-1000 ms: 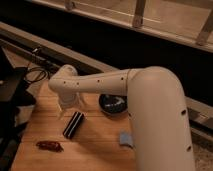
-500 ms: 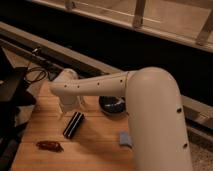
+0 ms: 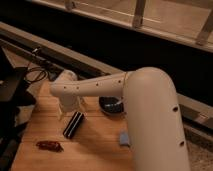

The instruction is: Place the eraser on the white sponge

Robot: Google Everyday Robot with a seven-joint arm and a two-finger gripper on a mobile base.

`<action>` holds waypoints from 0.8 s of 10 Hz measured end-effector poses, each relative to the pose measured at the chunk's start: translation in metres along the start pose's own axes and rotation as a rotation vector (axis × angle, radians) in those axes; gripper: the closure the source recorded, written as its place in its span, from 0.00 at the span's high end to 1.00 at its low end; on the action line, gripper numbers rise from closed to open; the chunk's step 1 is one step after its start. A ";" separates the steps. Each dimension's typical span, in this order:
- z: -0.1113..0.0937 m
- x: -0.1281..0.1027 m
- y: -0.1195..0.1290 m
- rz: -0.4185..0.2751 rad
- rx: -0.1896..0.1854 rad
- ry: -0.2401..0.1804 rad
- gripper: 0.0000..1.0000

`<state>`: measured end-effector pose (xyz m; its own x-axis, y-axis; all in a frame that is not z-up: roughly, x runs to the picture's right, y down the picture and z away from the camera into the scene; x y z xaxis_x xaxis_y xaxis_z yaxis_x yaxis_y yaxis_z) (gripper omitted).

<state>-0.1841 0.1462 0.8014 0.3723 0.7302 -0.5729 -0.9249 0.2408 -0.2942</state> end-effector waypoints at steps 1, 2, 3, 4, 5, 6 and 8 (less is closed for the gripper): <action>0.006 0.001 -0.002 0.013 0.003 0.010 0.80; 0.012 0.001 -0.003 0.024 0.005 0.020 0.80; 0.017 0.002 -0.005 0.036 0.005 0.030 0.80; 0.021 0.002 -0.006 0.043 0.004 0.038 0.80; 0.026 0.003 -0.007 0.051 0.002 0.050 0.80; 0.033 0.004 -0.008 0.059 -0.001 0.068 0.80; 0.053 0.006 -0.011 0.071 -0.010 0.113 0.80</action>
<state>-0.1753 0.1823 0.8420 0.3125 0.6683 -0.6750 -0.9487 0.1841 -0.2569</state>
